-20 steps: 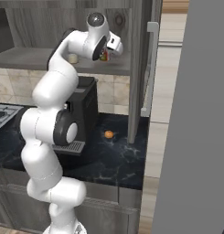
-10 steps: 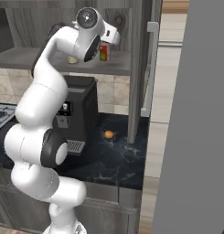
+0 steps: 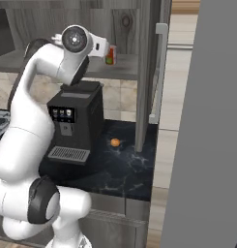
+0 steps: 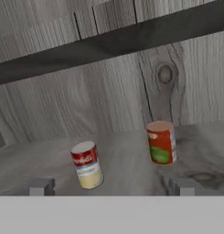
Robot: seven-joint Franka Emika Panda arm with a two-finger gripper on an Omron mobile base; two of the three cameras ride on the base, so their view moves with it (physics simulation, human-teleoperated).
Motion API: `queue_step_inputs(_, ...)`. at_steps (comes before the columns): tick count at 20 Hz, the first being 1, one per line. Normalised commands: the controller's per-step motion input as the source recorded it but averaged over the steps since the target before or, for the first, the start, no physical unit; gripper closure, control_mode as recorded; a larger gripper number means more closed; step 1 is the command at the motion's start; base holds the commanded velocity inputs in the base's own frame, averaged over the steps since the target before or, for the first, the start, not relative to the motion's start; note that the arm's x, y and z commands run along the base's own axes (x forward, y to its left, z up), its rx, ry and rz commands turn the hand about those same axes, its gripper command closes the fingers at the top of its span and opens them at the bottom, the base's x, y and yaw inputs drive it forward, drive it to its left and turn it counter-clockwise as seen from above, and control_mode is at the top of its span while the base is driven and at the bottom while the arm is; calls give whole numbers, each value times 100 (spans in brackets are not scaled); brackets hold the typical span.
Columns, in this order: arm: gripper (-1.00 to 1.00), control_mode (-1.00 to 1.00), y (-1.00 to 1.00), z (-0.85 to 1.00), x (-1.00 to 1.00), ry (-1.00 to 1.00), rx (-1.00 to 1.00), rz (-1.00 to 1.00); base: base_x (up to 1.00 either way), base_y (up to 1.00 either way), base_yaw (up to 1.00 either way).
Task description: Restock the canned food cabinet by taking the new fresh canned food from the counter and placing it in the cabinet. Then, take the old canned food from the cabinet and place it on the counter.
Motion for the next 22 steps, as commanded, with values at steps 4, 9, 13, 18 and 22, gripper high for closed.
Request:
queue_step_inputs(4,-100,-100,95,0,-23,27,-17,8,0,0,0)
queue_step_inputs(9,-100,-100,55,0,0,28,-16,2,0,0,0)
queue_step_inputs(13,-100,-100,-1,-24,9,4,0,0,0,0,0)
queue_step_inputs(18,-100,-100,0,-64,12,6,-1,0,0,0,0)
queue_step_inputs(22,-100,-100,0,-30,18,1,0,0,0,0,0)
